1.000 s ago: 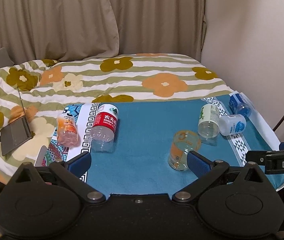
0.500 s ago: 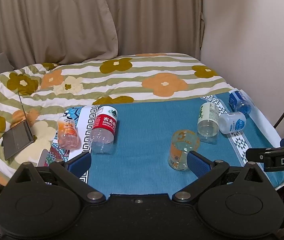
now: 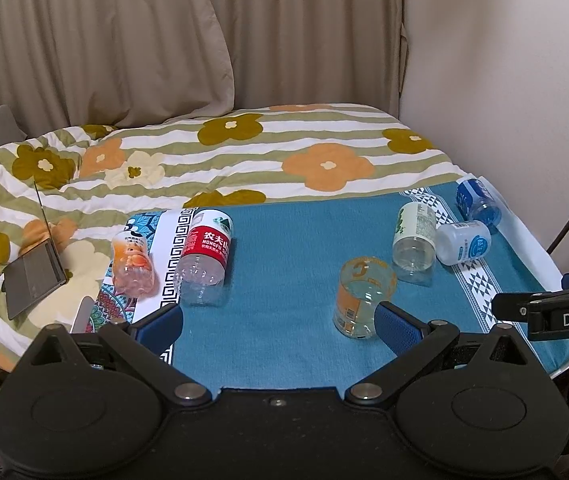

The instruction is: Flip cup upright

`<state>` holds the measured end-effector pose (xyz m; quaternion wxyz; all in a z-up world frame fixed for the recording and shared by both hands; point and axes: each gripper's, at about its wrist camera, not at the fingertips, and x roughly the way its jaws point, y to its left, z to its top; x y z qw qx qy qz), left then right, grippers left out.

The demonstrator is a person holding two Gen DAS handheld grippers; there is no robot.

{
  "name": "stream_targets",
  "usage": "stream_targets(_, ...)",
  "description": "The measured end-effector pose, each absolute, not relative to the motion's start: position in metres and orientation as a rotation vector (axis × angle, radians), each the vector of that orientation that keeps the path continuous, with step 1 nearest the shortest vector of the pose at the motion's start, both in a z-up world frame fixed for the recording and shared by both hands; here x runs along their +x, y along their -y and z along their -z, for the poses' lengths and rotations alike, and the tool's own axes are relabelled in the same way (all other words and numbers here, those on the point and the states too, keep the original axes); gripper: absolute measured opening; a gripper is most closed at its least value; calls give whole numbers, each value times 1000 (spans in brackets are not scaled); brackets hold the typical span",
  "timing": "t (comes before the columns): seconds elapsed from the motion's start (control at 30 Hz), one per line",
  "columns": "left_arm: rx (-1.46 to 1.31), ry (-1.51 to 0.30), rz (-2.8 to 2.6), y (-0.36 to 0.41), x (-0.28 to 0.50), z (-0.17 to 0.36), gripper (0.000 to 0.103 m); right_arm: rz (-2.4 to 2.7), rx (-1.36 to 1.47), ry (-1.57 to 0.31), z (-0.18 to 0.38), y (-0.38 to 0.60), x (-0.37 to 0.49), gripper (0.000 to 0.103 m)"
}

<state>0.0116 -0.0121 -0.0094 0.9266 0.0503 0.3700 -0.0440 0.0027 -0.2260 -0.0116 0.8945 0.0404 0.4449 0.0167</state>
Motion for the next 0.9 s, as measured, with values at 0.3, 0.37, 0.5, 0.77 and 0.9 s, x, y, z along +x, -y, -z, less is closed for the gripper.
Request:
stream_targets(0.3, 97, -758, 79, 10, 8, 11, 103, -35, 83, -923, 11, 226, 3, 103)
stream_targets(0.37, 98, -759, 78, 9, 8, 11, 103, -35, 83, -925, 11, 226, 3, 103)
stream_targets(0.5, 107, -756, 76, 10, 8, 10, 103, -34, 85, -925, 11, 227, 3, 103)
stream_targets(0.77, 143, -731, 61, 12, 6, 8, 103, -30, 91, -923, 11, 232, 2, 103)
stream_targets(0.9, 148, -724, 47, 11, 5, 8, 103, -30, 89, -924, 11, 232, 2, 103)
